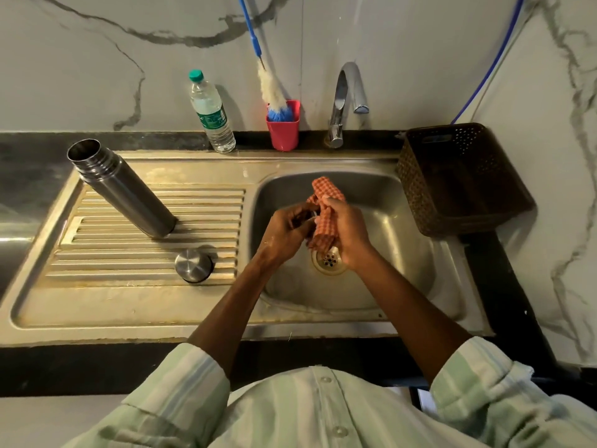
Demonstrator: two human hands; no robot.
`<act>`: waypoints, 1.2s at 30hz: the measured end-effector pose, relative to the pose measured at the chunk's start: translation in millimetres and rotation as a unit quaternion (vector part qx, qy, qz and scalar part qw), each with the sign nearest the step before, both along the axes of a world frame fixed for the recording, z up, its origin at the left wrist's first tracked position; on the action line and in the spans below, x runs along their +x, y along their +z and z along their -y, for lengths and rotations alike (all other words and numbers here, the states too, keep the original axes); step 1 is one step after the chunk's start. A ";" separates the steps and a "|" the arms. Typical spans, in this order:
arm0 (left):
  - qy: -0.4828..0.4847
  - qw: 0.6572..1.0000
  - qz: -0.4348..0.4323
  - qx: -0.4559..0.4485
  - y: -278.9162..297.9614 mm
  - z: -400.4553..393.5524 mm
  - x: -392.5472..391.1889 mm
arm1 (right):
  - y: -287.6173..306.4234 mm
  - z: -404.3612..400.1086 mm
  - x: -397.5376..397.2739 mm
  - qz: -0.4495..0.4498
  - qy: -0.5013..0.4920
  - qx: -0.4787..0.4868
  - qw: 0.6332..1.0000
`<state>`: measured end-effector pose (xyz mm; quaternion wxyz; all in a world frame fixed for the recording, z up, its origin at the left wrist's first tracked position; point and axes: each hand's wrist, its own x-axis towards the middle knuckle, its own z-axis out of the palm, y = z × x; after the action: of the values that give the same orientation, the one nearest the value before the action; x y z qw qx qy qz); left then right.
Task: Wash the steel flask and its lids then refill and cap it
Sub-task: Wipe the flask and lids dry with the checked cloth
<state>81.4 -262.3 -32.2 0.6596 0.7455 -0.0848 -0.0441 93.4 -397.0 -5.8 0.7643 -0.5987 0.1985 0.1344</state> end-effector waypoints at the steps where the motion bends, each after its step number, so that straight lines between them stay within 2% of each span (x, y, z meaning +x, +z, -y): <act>1: 0.005 1.000 0.011 0.016 -0.9 -0.3 0.8 | 4.9 5.5 3.4 -0.055 0.037 0.074 0.995; 3: 0.033 0.998 0.028 0.054 -2.0 0.2 3.1 | 6.0 10.7 7.8 -0.096 0.066 0.159 0.980; 4: 0.047 0.996 0.030 0.069 -3.2 1.1 4.4 | 1.5 8.1 6.7 -0.086 0.042 0.143 0.985; 6: 0.073 0.997 -0.023 0.017 -0.8 6.2 6.2 | -6.5 -1.2 -1.8 -0.002 -0.039 -0.005 0.999; 7: 0.084 0.994 -0.068 -0.033 1.9 8.9 6.0 | -11.9 -5.5 -6.8 0.067 -0.050 -0.099 0.992; 9: 0.104 0.978 -0.145 -0.112 5.9 10.3 6.8 | -23.3 -9.2 -18.2 0.211 0.002 -0.230 0.950; 11: 0.087 0.970 -0.182 -0.136 6.0 7.6 6.8 | -36.2 -4.9 -19.7 0.276 0.036 -0.275 0.920; 12: 0.070 0.972 -0.182 -0.135 6.3 6.2 6.0 | -37.6 -3.0 -19.2 0.284 0.032 -0.269 0.920; 14: 0.045 0.974 -0.166 -0.145 6.8 4.6 3.0 | -31.0 -4.4 -19.5 0.255 0.011 -0.225 0.940; 16: 0.044 0.980 -0.130 -0.146 6.3 3.7 0.6 | -16.7 -11.2 -15.4 0.180 -0.027 -0.161 0.970; 19: 0.042 0.998 -0.030 -0.036 -1.2 0.0 3.5 | 2.2 -6.7 0.2 0.001 -0.034 -0.007 0.999; 22: 0.020 0.992 0.086 0.092 -2.9 -5.2 3.3 | 13.6 11.4 10.7 -0.118 0.084 0.136 0.980; 24: 0.022 0.979 0.150 0.136 -4.2 -5.8 2.6 | 14.6 17.0 12.1 -0.136 0.124 0.152 0.971; 25: 0.031 0.979 0.150 0.136 -6.5 -5.1 2.2 | 13.3 15.3 12.7 -0.135 0.120 0.131 0.975; 26: 0.047 0.984 0.124 0.117 -8.1 -3.5 0.5 | 10.1 11.5 9.9 -0.116 0.095 0.080 0.986; 28: 0.079 0.997 0.017 0.016 -8.3 0.1 -0.2 | 3.9 -1.2 -0.4 -0.021 0.012 -0.109 0.994; 30: 0.089 0.987 -0.084 -0.103 -3.2 0.9 3.7 | -1.7 -9.7 -12.9 0.115 -0.014 -0.231 0.966; 33: 0.079 0.942 -0.200 -0.257 7.8 -1.8 8.6 | -21.1 -3.3 -24.6 0.301 0.055 -0.304 0.902; 35: 0.095 0.918 -0.246 -0.296 10.4 -2.5 9.6 | -38.1 2.4 -26.9 0.372 0.087 -0.352 0.854; 36: 0.099 0.915 -0.258 -0.295 11.0 -1.4 9.1 | -45.2 3.9 -26.9 0.380 0.092 -0.361 0.847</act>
<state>90.5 -260.9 -21.2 0.8494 0.4846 0.1533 -0.1425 66.5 -400.9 -51.0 0.4944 -0.8518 -0.1290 -0.1154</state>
